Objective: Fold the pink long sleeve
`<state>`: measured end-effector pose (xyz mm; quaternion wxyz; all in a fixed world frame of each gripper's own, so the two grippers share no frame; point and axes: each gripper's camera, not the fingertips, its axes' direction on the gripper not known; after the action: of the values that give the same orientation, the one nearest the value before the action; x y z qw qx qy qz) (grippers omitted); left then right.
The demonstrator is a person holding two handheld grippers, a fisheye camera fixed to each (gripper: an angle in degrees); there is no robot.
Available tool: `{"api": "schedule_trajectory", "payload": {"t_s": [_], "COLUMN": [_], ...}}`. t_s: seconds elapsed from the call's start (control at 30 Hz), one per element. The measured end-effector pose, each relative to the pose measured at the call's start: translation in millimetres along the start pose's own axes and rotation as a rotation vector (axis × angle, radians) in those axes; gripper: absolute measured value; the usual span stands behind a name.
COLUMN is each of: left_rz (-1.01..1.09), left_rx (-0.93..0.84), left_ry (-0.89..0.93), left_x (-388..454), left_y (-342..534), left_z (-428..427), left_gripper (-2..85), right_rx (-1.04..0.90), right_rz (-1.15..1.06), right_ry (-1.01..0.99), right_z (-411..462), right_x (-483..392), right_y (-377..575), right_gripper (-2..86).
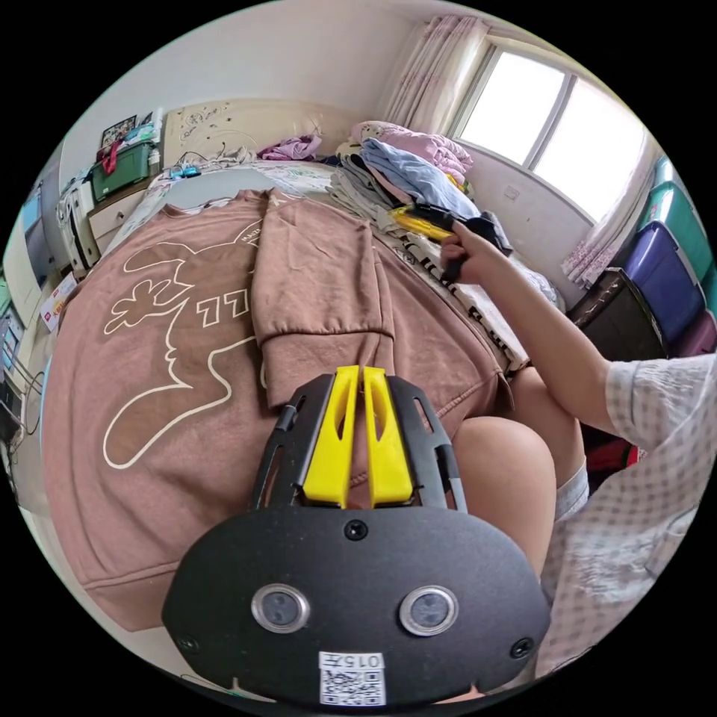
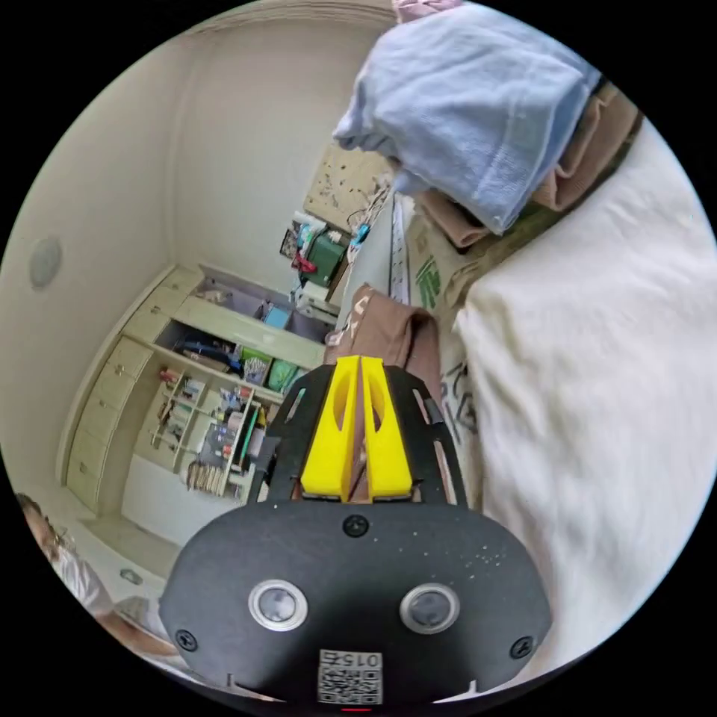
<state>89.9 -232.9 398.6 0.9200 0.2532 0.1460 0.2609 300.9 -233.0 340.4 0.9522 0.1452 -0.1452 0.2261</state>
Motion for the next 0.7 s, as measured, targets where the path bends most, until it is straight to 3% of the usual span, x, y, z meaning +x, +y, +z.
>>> {"api": "schedule_trajectory", "payload": {"t_s": [0.2, 0.37, 0.47, 0.6, 0.7], "left_rz": [0.034, 0.093, 0.092, 0.153, 0.182], "left_rx": [0.029, 0.058, 0.053, 0.068, 0.267], "left_ry": [-0.083, -0.262, -0.254, -0.267, -0.312], "left_x": [28.5, 73.9, 80.7, 95.9, 122.8], "left_y": [-1.4, 2.9, 2.3, 9.7, 37.0], "left_z": [-28.2, -54.4, -73.2, -113.6, -178.0], "left_gripper": [0.1, 0.5, 1.4, 3.8, 7.7], "right_rx": [0.133, 0.452, 0.469, 0.587, 0.741], "right_rz": [-0.431, -0.710, -0.828, -0.907, -0.903], "right_ry": [0.003, 0.465, 0.624, 0.567, 0.546], "right_z": [-67.6, -94.7, -91.1, -113.8, -141.8], "right_x": [-31.0, -35.8, -32.1, -35.0, -40.2], "right_y": [201.3, 371.1, 440.7, 528.5, 583.0], "right_gripper": [-0.4, 0.1, 1.3, 7.8, 12.8]}}
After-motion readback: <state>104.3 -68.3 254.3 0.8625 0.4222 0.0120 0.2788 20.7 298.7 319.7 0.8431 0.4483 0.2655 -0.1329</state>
